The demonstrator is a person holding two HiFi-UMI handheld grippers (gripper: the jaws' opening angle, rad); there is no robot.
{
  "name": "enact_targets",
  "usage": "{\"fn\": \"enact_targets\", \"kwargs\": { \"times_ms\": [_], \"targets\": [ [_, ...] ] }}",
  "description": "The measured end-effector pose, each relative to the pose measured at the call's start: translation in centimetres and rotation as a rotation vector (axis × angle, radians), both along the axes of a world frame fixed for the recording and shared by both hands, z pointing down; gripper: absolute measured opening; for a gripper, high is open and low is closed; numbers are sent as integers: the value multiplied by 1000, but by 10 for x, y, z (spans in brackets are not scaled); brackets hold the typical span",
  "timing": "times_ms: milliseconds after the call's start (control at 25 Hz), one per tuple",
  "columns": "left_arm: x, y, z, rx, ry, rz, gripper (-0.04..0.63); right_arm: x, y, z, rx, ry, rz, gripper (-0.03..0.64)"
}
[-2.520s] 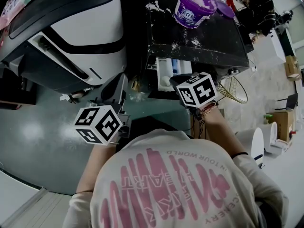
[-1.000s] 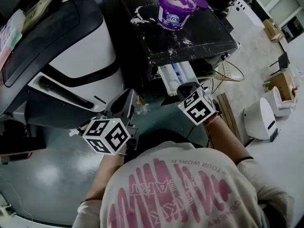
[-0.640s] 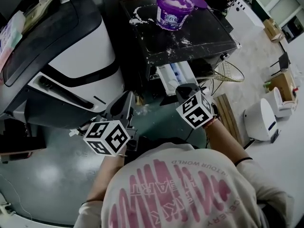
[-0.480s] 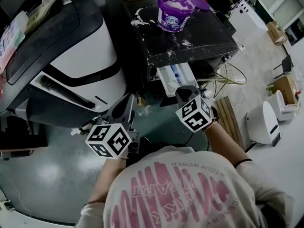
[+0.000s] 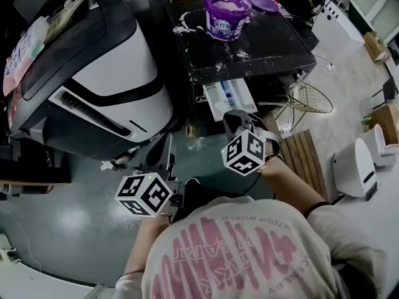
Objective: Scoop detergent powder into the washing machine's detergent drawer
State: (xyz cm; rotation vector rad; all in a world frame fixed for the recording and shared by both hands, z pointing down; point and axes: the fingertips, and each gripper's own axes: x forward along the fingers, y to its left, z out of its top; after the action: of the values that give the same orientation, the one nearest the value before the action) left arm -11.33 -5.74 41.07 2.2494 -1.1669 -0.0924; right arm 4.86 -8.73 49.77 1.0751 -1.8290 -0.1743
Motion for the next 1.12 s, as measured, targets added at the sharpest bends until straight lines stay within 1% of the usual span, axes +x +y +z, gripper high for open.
{"fn": "enact_targets", "kwargs": {
  "times_ms": [280,520,720,1000,1120],
  "targets": [
    [-1,22,-12,24,-17,-68,3,4,6,1,63,104,-95,5],
    [-6,33,-22,48,-22,-120,3,2,10,2,80,157,-168,5],
    [-10,41,-24,49,-22,-149,3,0,12,3,83,215,-211,5],
    [-7,50,-34,73,-22,-172,3,2,12,-9,121,231,-230,5],
    [-5,55,-36,80,-27,-175,3,4,13,-16,128,186,-208,5]
  ]
}}
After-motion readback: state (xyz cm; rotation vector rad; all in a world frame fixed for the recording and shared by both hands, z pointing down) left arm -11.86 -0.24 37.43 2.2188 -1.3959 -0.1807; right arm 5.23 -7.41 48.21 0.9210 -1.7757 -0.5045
